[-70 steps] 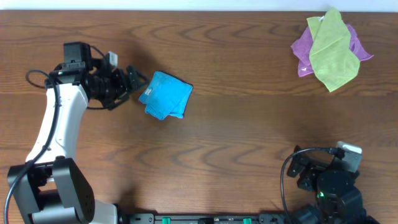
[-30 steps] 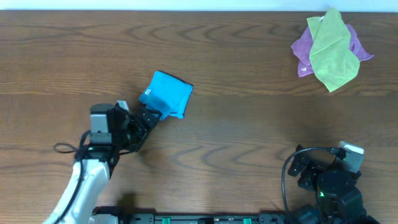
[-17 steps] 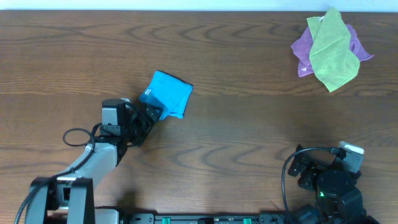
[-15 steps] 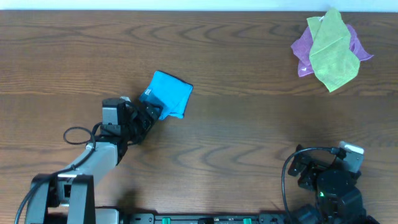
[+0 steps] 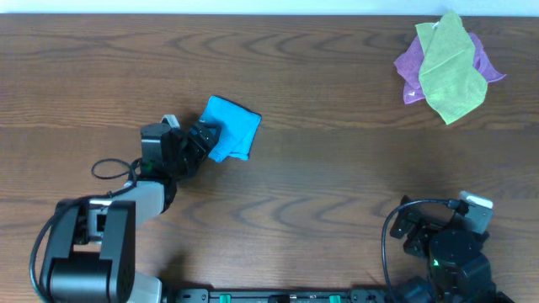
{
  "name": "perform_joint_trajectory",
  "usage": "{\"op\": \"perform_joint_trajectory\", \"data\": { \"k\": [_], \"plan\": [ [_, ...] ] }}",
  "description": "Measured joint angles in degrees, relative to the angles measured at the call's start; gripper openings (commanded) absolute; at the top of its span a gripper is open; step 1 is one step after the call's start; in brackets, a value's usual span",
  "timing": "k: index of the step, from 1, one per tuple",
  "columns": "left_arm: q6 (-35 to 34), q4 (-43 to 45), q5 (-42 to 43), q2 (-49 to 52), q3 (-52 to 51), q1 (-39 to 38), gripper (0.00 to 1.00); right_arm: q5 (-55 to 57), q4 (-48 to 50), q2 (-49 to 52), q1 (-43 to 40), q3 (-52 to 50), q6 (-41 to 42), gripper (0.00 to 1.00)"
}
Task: Fold the cloth
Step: 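Grasp the folded blue cloth's edge with the left gripper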
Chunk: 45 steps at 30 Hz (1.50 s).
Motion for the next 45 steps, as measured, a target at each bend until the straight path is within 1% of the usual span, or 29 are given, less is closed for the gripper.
{"op": "perform_joint_trajectory", "data": {
  "k": [8, 12, 19, 20, 27, 31, 32, 33, 35, 38, 39, 41, 42, 43, 45],
  "plan": [
    [-0.4, 3.7, 0.3, 3.0, 1.0, 0.0, 0.95, 0.0, 0.0, 0.0, 0.0, 0.0, 0.0, 0.99],
    [-0.4, 5.0, 0.6, 4.1, 1.4, 0.0, 0.99, 0.0, 0.0, 0.0, 0.0, 0.0, 0.0, 0.99],
    [-0.3, 7.1, 0.3, 5.9, 2.2, -1.1, 1.00, 0.0, 0.0, 0.0, 0.0, 0.0, 0.0, 0.99],
    [-0.3, 7.5, 0.2, 6.2, 2.4, -1.4, 0.95, 0.0, 0.0, 0.0, 0.0, 0.0, 0.0, 0.99],
    [0.0, 8.1, -1.6, 7.5, 2.7, -3.0, 0.80, 0.0, 0.0, 0.0, 0.0, 0.0, 0.0, 0.99],
    [0.1, 7.9, -2.9, 7.9, 2.6, -3.6, 0.63, 0.0, 0.0, 0.0, 0.0, 0.0, 0.0, 0.99],
    [0.1, 7.8, -3.0, 8.2, 2.6, -3.6, 0.54, 0.0, 0.0, 0.0, 0.0, 0.0, 0.0, 0.99],
    [-0.2, 7.9, -3.1, 8.5, 2.6, -3.7, 0.49, 0.0, 0.0, 0.0, 0.0, 0.0, 0.0, 0.99],
    [0.0, 8.3, -3.0, 9.3, 2.5, -3.8, 0.42, 0.0, 0.0, 0.0, 0.0, 0.0, 0.0, 0.99],
    [0.2, 10.3, -2.1, 10.7, 2.5, -3.9, 0.36, 0.0, 0.0, 0.0, 0.0, 0.0, 0.0, 0.99],
    [0.2, 11.0, -1.6, 11.1, 2.5, -3.9, 0.32, 0.0, 0.0, 0.0, 0.0, 0.0, 0.0, 0.99],
    [0.4, 12.3, -1.1, 12.2, 2.4, -3.9, 0.18, 0.0, 0.0, 0.0, 0.0, 0.0, 0.0, 0.99],
    [0.3, 13.1, -0.9, 12.7, 2.3, -3.9, 0.14, 0.0, 0.0, 0.0, 0.0, 0.0, 0.0, 0.99],
    [1.0, 13.6, -0.5, 13.1, 2.3, -4.0, 0.06, 0.0, 0.0, 0.0, 0.0, 0.0, 0.0, 0.99],
    [1.5, 14.2, 0.0, 13.7, 2.2, -4.0, 0.06, 0.0, 0.0, 0.0, 0.0, 0.0, 0.0, 0.99]
  ]
}}
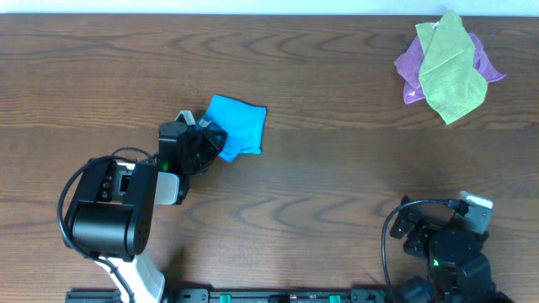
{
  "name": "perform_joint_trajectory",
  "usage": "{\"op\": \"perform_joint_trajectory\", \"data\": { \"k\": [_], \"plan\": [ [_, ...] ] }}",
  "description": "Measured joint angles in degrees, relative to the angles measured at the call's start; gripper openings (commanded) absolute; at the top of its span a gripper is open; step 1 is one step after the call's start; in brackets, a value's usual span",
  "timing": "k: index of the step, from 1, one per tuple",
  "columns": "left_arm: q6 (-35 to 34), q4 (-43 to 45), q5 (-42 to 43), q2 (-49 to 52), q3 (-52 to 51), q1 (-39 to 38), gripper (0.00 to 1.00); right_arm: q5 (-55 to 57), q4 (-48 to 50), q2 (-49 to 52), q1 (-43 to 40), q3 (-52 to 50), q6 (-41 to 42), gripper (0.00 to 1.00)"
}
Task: Fold the cloth
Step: 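Grasp the folded blue cloth's edge with the left gripper, then drag the blue cloth up and left toward the table's top edge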
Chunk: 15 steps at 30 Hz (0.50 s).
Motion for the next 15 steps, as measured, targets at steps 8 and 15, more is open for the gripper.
{"op": "perform_joint_trajectory", "data": {
  "k": [8, 15],
  "plan": [
    [2.0, 1.9, 3.1, 1.2, 0.6, 0.0, 0.06, 0.0, 0.0, 0.0, 0.0, 0.0, 0.0, 0.99],
    [2.9, 2.7, 8.5, 2.6, 1.9, 0.0, 0.06, 0.0, 0.0, 0.0, 0.0, 0.0, 0.0, 0.99]
  ]
}}
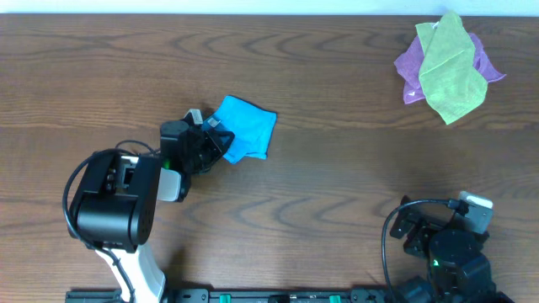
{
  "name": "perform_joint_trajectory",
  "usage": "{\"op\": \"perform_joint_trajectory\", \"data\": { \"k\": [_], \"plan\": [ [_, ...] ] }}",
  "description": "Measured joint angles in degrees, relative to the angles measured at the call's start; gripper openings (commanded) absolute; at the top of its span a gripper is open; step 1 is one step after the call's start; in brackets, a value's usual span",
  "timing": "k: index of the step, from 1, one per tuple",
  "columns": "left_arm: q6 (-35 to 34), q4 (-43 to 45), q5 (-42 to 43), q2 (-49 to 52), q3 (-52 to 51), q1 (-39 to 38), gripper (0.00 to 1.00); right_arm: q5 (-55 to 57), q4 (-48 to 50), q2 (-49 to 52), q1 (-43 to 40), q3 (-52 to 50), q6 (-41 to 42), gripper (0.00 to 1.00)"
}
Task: Fold the cloth
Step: 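Drag the blue cloth up and left toward the table's top edge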
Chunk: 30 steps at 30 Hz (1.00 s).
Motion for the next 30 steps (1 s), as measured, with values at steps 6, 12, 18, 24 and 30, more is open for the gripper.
{"op": "perform_joint_trajectory", "data": {
  "k": [6, 12, 18, 24, 30],
  "plan": [
    [0.0, -1.1, 4.6, -0.9, 3.1, 2.5, 0.06, 0.0, 0.0, 0.0, 0.0, 0.0, 0.0, 0.99],
    [0.1, -6.1, 8.1, -4.8, 7.0, 6.9, 0.06, 0.0, 0.0, 0.0, 0.0, 0.0, 0.0, 0.99],
    [1.5, -13.8, 10.0, -9.8, 11.8, 12.0, 0.06, 0.0, 0.0, 0.0, 0.0, 0.0, 0.0, 0.99],
    [6.1, -24.5, 10.3, -12.0, 18.6, 17.0, 0.06, 0.0, 0.0, 0.0, 0.0, 0.0, 0.0, 0.99],
    [10.6, -31.3, 8.2, -12.0, 23.1, 20.9, 0.06, 0.0, 0.0, 0.0, 0.0, 0.0, 0.0, 0.99]
  ]
}}
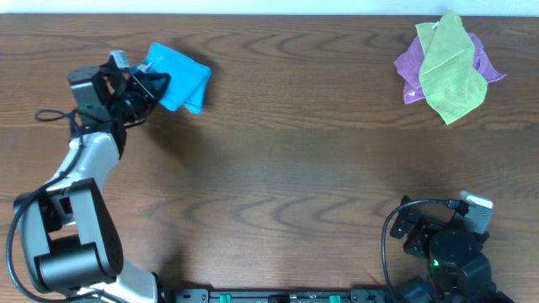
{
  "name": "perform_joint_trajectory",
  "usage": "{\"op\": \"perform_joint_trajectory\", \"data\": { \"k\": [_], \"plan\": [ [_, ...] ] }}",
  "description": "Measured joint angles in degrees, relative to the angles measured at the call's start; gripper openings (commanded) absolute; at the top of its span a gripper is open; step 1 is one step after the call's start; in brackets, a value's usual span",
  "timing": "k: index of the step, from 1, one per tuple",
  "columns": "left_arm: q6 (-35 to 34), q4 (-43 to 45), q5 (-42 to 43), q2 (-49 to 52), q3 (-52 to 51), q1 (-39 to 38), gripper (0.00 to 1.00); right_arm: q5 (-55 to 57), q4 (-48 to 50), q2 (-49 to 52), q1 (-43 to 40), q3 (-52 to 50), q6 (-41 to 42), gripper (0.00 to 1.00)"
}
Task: Fold the cloth
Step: 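Drag the blue cloth up and left toward the table's top edge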
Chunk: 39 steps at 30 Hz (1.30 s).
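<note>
A blue cloth (180,78), folded into a small thick packet, is near the far left of the wooden table (278,185). My left gripper (150,84) is at the packet's left edge, shut on it, with the arm stretching back toward the front left. Whether the packet rests on the table or hangs just above it cannot be told. My right arm (442,244) sits folded at the front right, far from the cloth, and its fingers cannot be made out.
A green cloth (450,71) lies crumpled on top of a purple cloth (411,67) at the far right corner. The table's back edge runs just behind both piles.
My left gripper and the blue packet stood left of the table's middle; now both are farther left and nearer the back edge. The right arm has not moved.
The left gripper was at the folded blue packet's left edge, left of the table's middle. Over the two following moments the packet sat slightly farther right, still gripped. Now it is at the far left with the gripper still on it.
</note>
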Motion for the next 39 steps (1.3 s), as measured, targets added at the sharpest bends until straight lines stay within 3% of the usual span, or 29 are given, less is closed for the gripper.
{"op": "perform_joint_trajectory", "data": {
  "k": [14, 36, 37, 39],
  "plan": [
    [3.0, -4.3, -10.2, 0.0, 0.3, 5.3, 0.06, 0.0, 0.0, 0.0, 0.0, 0.0, 0.0, 0.99],
    [3.1, 1.4, -17.9, 8.4, 0.3, 5.3, 0.06, 0.0, 0.0, 0.0, 0.0, 0.0, 0.0, 0.99],
    [3.2, 1.4, -18.2, 8.4, 0.3, 5.3, 0.06, 0.0, 0.0, 0.0, 0.0, 0.0, 0.0, 0.99],
    [3.3, 1.4, -18.5, 8.4, 0.3, 5.3, 0.20, 0.0, 0.0, 0.0, 0.0, 0.0, 0.0, 0.99]
  ]
}}
